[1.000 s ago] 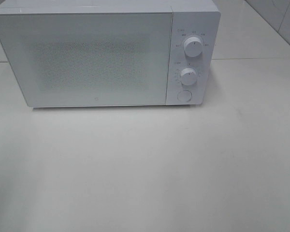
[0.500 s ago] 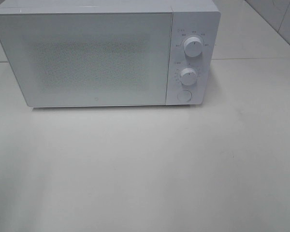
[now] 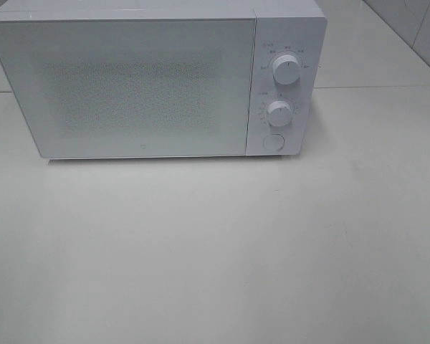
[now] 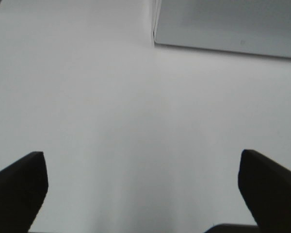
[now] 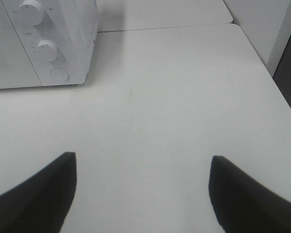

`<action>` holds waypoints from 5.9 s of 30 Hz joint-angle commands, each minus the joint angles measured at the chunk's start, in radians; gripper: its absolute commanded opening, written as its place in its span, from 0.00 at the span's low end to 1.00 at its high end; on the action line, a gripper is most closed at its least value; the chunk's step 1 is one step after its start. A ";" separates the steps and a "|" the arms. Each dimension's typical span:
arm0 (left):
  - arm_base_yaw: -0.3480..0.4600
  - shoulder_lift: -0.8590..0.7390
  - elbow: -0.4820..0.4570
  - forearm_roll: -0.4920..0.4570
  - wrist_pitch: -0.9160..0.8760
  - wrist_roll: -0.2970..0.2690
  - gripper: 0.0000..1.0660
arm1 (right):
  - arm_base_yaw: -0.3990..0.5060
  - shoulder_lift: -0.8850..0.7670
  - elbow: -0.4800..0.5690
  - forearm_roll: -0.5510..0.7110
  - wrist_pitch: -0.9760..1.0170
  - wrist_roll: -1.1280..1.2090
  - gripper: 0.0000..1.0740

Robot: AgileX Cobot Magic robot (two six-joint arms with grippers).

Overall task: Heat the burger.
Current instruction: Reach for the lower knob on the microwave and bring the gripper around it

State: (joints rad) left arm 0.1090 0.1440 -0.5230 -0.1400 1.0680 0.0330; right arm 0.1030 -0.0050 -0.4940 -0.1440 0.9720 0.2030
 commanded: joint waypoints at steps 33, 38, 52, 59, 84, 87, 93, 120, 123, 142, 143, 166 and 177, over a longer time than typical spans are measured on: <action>0.005 -0.168 0.004 -0.006 -0.007 0.001 0.96 | -0.006 -0.026 0.002 0.001 -0.005 0.000 0.68; 0.005 -0.168 0.004 -0.006 -0.007 0.001 0.96 | -0.004 0.009 -0.007 -0.004 -0.013 0.037 0.67; 0.005 -0.168 0.004 -0.005 -0.007 0.001 0.96 | -0.004 0.243 -0.048 -0.008 -0.311 0.085 0.61; 0.005 -0.168 0.004 -0.005 -0.007 0.001 0.96 | -0.004 0.318 -0.048 -0.077 -0.455 0.085 0.60; 0.005 -0.168 0.004 -0.005 -0.007 0.001 0.96 | -0.004 0.688 -0.016 -0.103 -0.851 0.090 0.74; 0.005 -0.168 0.004 -0.005 -0.007 0.001 0.96 | -0.004 0.738 0.035 -0.103 -0.965 0.102 0.73; 0.005 -0.168 0.004 -0.005 -0.007 0.001 0.96 | -0.004 0.848 0.104 -0.101 -1.196 0.115 0.71; 0.005 -0.168 0.004 -0.005 -0.007 0.001 0.96 | -0.003 1.260 0.234 0.311 -1.824 -0.253 0.71; 0.005 -0.168 0.004 -0.005 -0.007 0.001 0.96 | 0.037 1.284 0.250 0.356 -1.864 -0.258 0.71; 0.005 -0.167 0.004 -0.005 -0.007 0.001 0.96 | 0.536 1.468 0.265 0.911 -2.189 -0.577 0.71; 0.005 -0.167 0.004 -0.005 -0.007 0.001 0.96 | 0.536 1.468 0.265 0.911 -2.189 -0.577 0.71; 0.005 -0.167 0.004 -0.004 -0.007 0.001 0.96 | 0.718 1.583 0.218 1.016 -2.234 -0.573 0.71; 0.005 -0.167 0.004 -0.004 -0.007 0.001 0.96 | 0.718 1.679 0.186 0.976 -2.295 -0.538 0.71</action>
State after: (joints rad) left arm 0.1120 -0.0040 -0.5220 -0.1410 1.0680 0.0330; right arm 0.8150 1.6750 -0.3010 0.8490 -1.2090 -0.3420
